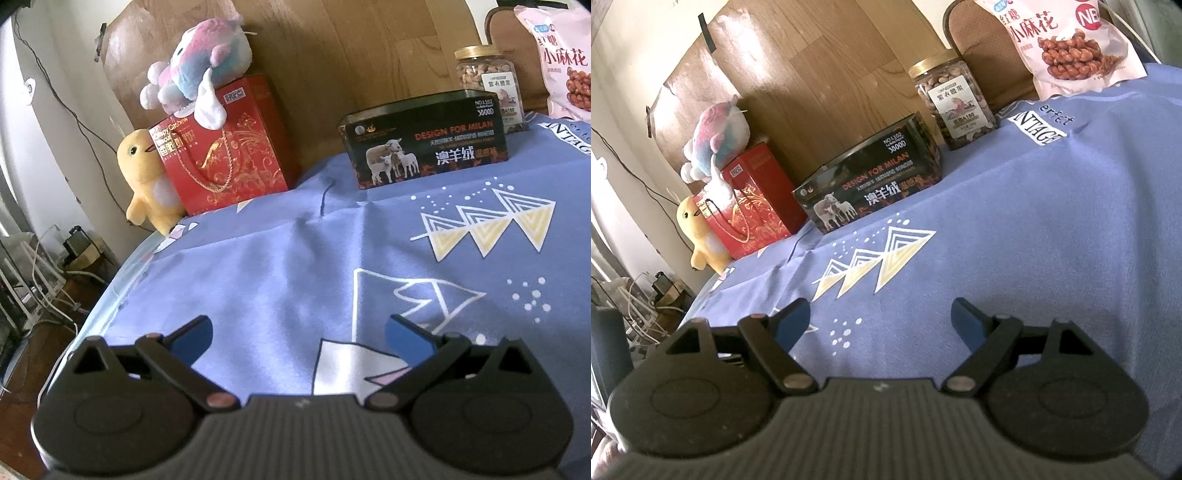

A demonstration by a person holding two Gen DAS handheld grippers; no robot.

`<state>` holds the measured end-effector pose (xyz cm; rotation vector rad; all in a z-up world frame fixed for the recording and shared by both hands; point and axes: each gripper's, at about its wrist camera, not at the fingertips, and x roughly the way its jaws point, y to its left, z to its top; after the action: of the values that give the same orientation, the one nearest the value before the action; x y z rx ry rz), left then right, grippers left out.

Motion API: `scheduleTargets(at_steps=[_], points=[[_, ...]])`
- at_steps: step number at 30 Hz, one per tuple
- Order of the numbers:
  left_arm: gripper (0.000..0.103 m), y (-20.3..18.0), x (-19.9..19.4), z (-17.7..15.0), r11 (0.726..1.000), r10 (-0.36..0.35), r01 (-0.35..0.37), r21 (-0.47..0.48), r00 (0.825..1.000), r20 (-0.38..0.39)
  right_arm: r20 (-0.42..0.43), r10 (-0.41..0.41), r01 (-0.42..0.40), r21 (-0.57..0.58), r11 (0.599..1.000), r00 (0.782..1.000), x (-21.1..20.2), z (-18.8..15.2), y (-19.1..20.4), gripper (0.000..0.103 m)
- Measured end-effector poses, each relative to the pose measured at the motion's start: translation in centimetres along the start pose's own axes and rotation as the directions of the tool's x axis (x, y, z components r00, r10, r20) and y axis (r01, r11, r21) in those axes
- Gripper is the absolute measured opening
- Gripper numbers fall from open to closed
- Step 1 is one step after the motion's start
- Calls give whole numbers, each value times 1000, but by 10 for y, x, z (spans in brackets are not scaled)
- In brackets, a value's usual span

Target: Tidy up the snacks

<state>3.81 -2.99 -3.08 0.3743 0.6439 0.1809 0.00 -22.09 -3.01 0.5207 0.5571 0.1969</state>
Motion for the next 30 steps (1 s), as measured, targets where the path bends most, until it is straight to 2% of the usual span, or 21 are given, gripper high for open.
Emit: scheduleTargets(at_steps=[13, 30], points=[[103, 2, -1, 0, 999, 33, -33, 9, 999, 12, 1, 0, 0, 0, 1000, 1000, 0, 0, 0, 85], [103, 2, 1, 0, 999, 42, -42, 16, 999, 7, -1, 4, -4, 1, 1000, 1000, 0, 0, 1, 86]])
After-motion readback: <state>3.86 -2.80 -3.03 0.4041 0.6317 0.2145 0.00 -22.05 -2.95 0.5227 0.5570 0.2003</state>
